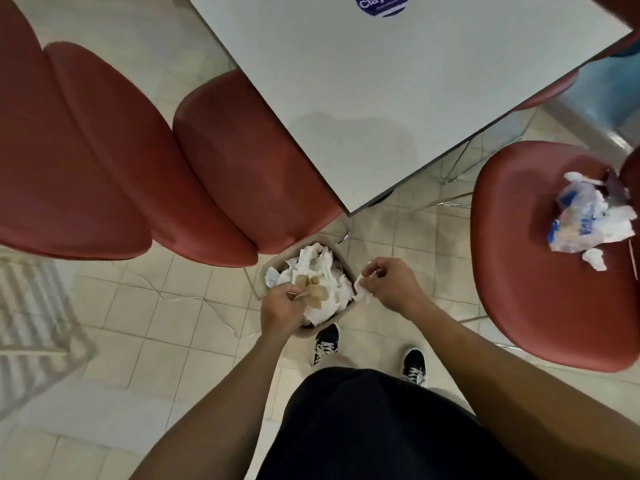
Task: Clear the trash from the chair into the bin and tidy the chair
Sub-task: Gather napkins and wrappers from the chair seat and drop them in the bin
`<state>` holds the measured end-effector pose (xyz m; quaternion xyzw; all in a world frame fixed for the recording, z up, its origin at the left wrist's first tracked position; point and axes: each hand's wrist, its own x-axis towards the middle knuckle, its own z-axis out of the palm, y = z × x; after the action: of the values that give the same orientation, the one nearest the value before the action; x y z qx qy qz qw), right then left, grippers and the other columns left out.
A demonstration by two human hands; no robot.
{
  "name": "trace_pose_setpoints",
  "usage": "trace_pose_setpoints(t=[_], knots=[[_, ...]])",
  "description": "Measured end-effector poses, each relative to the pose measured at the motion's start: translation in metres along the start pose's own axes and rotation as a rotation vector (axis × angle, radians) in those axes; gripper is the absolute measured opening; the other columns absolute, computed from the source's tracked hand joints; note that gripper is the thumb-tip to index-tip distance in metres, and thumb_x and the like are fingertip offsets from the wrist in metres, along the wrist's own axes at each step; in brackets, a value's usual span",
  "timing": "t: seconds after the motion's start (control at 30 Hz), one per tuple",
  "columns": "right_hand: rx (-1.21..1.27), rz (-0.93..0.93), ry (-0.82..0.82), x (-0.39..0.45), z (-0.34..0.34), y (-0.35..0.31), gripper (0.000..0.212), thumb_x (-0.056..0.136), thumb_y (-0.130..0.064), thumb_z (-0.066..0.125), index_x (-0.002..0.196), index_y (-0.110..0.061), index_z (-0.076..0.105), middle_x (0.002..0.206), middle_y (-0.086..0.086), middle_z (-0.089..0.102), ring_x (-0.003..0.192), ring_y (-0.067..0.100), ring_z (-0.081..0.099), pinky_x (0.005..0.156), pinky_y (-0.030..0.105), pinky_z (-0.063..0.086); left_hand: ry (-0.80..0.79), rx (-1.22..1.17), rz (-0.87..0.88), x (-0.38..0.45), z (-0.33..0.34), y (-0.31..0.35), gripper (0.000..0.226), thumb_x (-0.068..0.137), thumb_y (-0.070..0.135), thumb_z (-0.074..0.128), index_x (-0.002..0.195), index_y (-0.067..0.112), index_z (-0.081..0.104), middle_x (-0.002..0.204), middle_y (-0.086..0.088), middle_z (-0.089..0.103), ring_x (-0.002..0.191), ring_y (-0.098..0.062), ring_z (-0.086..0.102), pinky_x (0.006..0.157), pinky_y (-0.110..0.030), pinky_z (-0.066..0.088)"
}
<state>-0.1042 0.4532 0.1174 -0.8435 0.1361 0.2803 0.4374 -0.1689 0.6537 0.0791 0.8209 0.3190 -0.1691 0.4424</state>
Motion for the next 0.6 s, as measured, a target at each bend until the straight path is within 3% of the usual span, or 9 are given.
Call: trace_pose_setpoints(t=[0.07, 0.13, 0.2, 0.3, 0.37, 0.43, 0.5, 0.6], knots=[[-0.060, -0.021, -0.020, 0.001, 0.015, -0.009, 0.010, 0.079, -0.009, 0.075, 0.077, -0.014, 0.066, 0.065, -0.002, 0.054, 0.058, 0.014, 0.052, 0.054, 0.022, 0.042, -0.033, 0.006, -0.016, 0.011, -0.005, -0.011, 0.013, 0.080, 0.022, 0.070, 0.092, 0.016, 0.072, 0.082, 0.004, 0.070, 0.068, -0.005, 0.062, 0.067, -0.021, 0.044], [-0.098, -0.027, -0.029, 0.001, 0.028, -0.016, 0.008, 0.080, -0.007, 0.074, 0.080, -0.012, 0.067, 0.063, -0.007, 0.052, 0.056, 0.009, 0.048, 0.049, 0.013, 0.039, -0.098, 0.085, -0.018, 0.022, -0.006, -0.024, 0.018, 0.082, 0.027, 0.065, 0.094, 0.016, 0.073, 0.090, 0.001, 0.072, 0.081, -0.014, 0.064, 0.072, -0.024, 0.045], [-0.117, -0.037, -0.044, 0.001, 0.036, -0.021, 0.007, 0.081, -0.007, 0.073, 0.082, -0.010, 0.068, 0.063, -0.009, 0.050, 0.057, 0.007, 0.048, 0.052, 0.014, 0.039, -0.209, 0.173, -0.034, 0.028, -0.005, -0.032, 0.018, 0.084, 0.028, 0.060, 0.084, 0.014, 0.072, 0.087, -0.001, 0.070, 0.088, -0.021, 0.063, 0.071, -0.028, 0.046], [-0.157, -0.059, -0.068, 0.003, 0.050, -0.031, 0.005, 0.082, -0.008, 0.072, 0.086, -0.008, 0.069, 0.064, -0.012, 0.049, 0.057, 0.000, 0.046, 0.054, 0.013, 0.038, -0.338, 0.332, -0.028, 0.034, 0.001, -0.047, 0.020, 0.082, 0.027, 0.056, 0.069, 0.011, 0.061, 0.074, -0.006, 0.063, 0.081, -0.028, 0.063, 0.060, -0.030, 0.043], [-0.189, -0.082, -0.075, 0.004, 0.059, -0.037, 0.005, 0.083, -0.008, 0.071, 0.087, -0.009, 0.069, 0.067, -0.011, 0.052, 0.060, 0.001, 0.048, 0.053, 0.007, 0.037, -0.335, 0.365, -0.029, 0.038, 0.007, -0.059, 0.027, 0.079, 0.028, 0.055, 0.087, 0.004, 0.066, 0.085, -0.008, 0.066, 0.083, -0.026, 0.063, 0.059, -0.029, 0.043], [-0.229, -0.111, -0.070, 0.003, 0.066, -0.042, 0.005, 0.083, -0.012, 0.071, 0.086, -0.014, 0.069, 0.076, -0.006, 0.059, 0.069, 0.008, 0.055, 0.062, 0.014, 0.041, -0.291, 0.355, -0.022, 0.038, 0.009, -0.064, 0.040, 0.074, 0.029, 0.051, 0.099, 0.001, 0.064, 0.092, -0.008, 0.067, 0.081, -0.024, 0.062, 0.059, -0.028, 0.046], [-0.270, -0.121, -0.063, 0.002, 0.071, -0.046, 0.009, 0.083, -0.017, 0.071, 0.092, -0.019, 0.070, 0.087, -0.003, 0.062, 0.080, 0.013, 0.059, 0.072, 0.021, 0.043, -0.259, 0.348, 0.006, 0.032, 0.008, -0.060, 0.039, 0.074, 0.027, 0.048, 0.100, 0.002, 0.064, 0.099, -0.011, 0.065, 0.085, -0.028, 0.062, 0.065, -0.031, 0.050], [-0.212, -0.074, -0.077, 0.001, 0.075, -0.053, 0.024, 0.083, -0.024, 0.070, 0.107, -0.025, 0.071, 0.103, -0.001, 0.063, 0.096, 0.013, 0.061, 0.079, 0.022, 0.044, -0.198, 0.292, 0.033, 0.019, 0.001, -0.048, 0.041, 0.070, 0.024, 0.042, 0.102, 0.009, 0.063, 0.106, -0.013, 0.062, 0.091, -0.031, 0.060, 0.073, -0.038, 0.054]])
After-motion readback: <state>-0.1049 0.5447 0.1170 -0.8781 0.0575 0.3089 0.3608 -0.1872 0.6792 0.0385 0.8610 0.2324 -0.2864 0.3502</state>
